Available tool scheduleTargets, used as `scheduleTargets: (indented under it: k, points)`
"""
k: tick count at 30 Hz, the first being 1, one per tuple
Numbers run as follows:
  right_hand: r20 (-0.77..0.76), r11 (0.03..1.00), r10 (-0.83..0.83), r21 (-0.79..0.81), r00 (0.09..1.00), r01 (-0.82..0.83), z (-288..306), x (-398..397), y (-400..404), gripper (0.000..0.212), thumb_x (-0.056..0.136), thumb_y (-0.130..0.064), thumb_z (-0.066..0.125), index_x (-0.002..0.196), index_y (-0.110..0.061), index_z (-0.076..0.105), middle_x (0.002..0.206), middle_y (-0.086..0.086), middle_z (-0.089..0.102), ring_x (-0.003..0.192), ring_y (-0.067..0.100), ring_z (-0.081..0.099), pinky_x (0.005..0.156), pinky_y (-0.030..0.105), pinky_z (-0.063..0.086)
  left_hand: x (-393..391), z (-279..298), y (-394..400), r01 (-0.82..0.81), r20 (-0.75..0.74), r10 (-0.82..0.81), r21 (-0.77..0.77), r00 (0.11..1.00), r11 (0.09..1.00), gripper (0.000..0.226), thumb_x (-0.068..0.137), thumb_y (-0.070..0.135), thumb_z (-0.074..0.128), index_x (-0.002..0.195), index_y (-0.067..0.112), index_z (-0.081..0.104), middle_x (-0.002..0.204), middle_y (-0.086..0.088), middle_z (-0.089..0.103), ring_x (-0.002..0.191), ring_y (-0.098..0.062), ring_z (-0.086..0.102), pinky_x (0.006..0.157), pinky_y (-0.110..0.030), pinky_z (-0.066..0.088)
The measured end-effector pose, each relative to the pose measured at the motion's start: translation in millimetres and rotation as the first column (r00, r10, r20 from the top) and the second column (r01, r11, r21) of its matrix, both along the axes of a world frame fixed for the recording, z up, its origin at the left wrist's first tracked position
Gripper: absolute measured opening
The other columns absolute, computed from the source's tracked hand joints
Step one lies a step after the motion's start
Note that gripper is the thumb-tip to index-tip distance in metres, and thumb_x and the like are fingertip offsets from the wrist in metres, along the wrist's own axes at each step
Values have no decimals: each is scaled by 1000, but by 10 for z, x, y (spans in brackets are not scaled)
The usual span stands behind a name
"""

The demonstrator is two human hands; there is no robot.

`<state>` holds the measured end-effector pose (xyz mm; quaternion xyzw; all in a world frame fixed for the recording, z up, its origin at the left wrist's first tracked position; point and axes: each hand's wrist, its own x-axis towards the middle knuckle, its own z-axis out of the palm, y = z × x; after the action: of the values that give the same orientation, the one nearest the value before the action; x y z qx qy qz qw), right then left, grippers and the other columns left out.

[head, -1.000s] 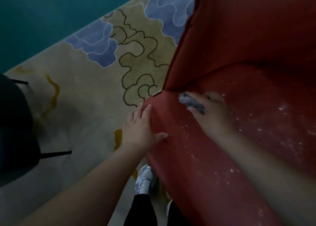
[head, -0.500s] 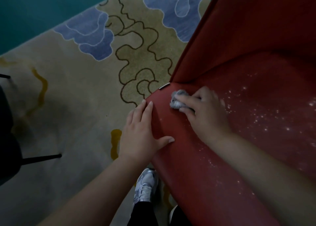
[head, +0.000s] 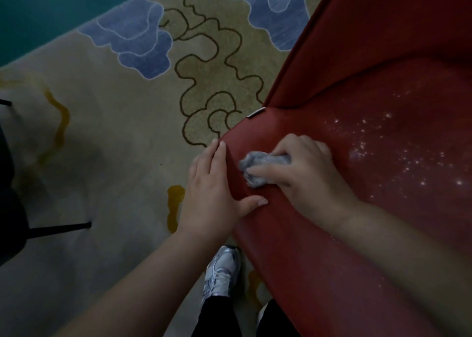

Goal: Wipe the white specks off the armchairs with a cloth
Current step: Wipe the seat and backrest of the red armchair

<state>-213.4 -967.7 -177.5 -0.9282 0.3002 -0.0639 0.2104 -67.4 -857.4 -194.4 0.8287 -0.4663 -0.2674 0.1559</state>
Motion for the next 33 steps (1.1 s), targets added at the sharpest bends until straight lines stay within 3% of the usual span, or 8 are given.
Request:
scheduleTargets:
  k: [2, 7, 13, 18, 21, 26, 30, 33]
  points:
    - [-10, 999, 12, -29, 1000, -12, 4, -197, -87, 28, 86, -36, 49, 103, -46, 69, 92, 0, 54, 84, 22, 50, 76, 35, 33, 6, 9, 23, 2, 8, -2, 4, 1000, 1000, 125, 54, 74, 66, 153, 15, 17, 159, 1, 15, 143, -16, 11, 112, -22, 1]
    - [40, 886, -463, 40, 885, 462, -16, 11, -355, 30, 82, -22, 68, 104, -42, 69, 95, -4, 46, 96, 26, 49, 87, 42, 34, -69, 91, -52, -1, 37, 0, 23, 999, 1000, 125, 54, 81, 54, 153, 14, 17, 159, 0, 14, 144, -19, 10, 117, -27, 4]
    - [-34, 978, -200, 44, 979, 202, 59, -418, -7, 25, 86, -40, 54, 105, -50, 65, 95, -3, 51, 92, 21, 49, 84, 37, 32, -183, 146, -185, 60, 84, -62, 33, 995, 998, 125, 57, 78, 62, 153, 15, 14, 160, 0, 10, 145, -19, 6, 117, -29, 3]
    - [23, 836, -546, -45, 837, 546, 52, -710, -556, 30, 86, -21, 65, 111, -38, 69, 98, 8, 52, 94, 32, 53, 87, 53, 45, -217, 181, -237, 97, 76, -102, 77, 992, 992, 128, 53, 84, 52, 154, 16, 11, 161, 0, 5, 145, -19, 2, 118, -31, 1]
    - [-15, 738, -675, 4, 738, 675, 23, -471, -642, 28, 87, -29, 61, 113, -38, 67, 100, -2, 49, 104, 29, 49, 90, 37, 36, -298, 213, -290, 134, 97, -137, 33, 986, 990, 108, 67, 75, 50, 152, 16, 22, 160, -1, 14, 144, -21, 10, 117, -32, 5]
    - [51, 902, -432, -5, 901, 433, 26, -394, -421, 31, 86, -24, 65, 112, -41, 66, 97, -1, 48, 94, 20, 47, 86, 37, 37, -408, 232, -476, 172, 111, -169, -20, 979, 985, 66, 90, 35, 58, 148, 14, 34, 157, -2, 26, 142, -23, 20, 117, -36, 15]
    - [30, 742, -667, -66, 744, 668, -15, -608, -889, 30, 90, -31, 61, 119, -38, 64, 104, 10, 47, 101, 35, 49, 88, 47, 44, -418, 205, -620, 168, 129, -166, -4, 978, 986, 63, 92, 29, 55, 149, 16, 33, 157, -1, 26, 142, -23, 20, 118, -37, 14]
    - [80, 643, -764, 5, 641, 766, -62, -502, -1024, 27, 91, -33, 59, 117, -29, 65, 105, 8, 50, 103, 34, 50, 92, 43, 42, -456, 196, -700, 171, 140, -171, 13, 975, 985, 64, 92, 34, 53, 150, 17, 31, 158, 1, 24, 143, -24, 19, 118, -39, 14]
